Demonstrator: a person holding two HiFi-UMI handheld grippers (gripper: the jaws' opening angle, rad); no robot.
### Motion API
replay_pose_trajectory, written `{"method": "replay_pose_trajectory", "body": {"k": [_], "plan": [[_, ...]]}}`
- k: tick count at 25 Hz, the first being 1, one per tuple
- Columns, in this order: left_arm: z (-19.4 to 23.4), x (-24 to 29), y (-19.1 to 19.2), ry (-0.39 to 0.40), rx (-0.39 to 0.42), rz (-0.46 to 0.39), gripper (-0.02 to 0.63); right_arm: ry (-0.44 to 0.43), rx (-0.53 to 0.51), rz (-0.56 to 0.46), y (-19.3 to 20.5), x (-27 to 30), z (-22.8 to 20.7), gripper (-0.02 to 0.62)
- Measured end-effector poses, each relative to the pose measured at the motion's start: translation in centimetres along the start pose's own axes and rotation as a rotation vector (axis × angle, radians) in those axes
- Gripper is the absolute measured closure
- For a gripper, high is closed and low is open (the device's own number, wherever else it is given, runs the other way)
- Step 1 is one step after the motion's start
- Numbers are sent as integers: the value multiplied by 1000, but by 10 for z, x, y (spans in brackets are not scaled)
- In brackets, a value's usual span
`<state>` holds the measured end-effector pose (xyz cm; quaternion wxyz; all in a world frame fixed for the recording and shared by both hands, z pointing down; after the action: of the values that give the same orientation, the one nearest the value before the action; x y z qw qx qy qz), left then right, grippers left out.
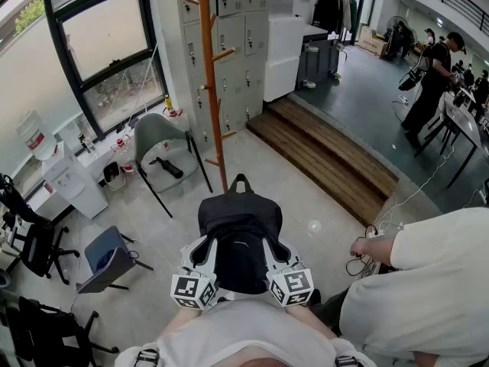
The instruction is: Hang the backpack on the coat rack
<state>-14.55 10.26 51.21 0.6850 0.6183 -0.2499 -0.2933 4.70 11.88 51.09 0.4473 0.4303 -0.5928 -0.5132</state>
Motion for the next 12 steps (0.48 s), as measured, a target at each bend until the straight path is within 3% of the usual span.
{"method": "replay_pose_trajectory", "body": {"k": [12], "plan": [[-1, 1, 0, 0, -1, 3, 555, -6, 5, 2, 0, 1, -1, 563]]}}
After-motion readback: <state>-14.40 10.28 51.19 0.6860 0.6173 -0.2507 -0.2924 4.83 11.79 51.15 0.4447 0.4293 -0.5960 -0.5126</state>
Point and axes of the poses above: the fingertips, and each gripper's own axes: x forward along the fingers, z to its left, y out of its underside, the point moved 5 cm from there along -x, backward along the fingers, and after that the axes turned 12 degrees about y, right-handed, at the moved point
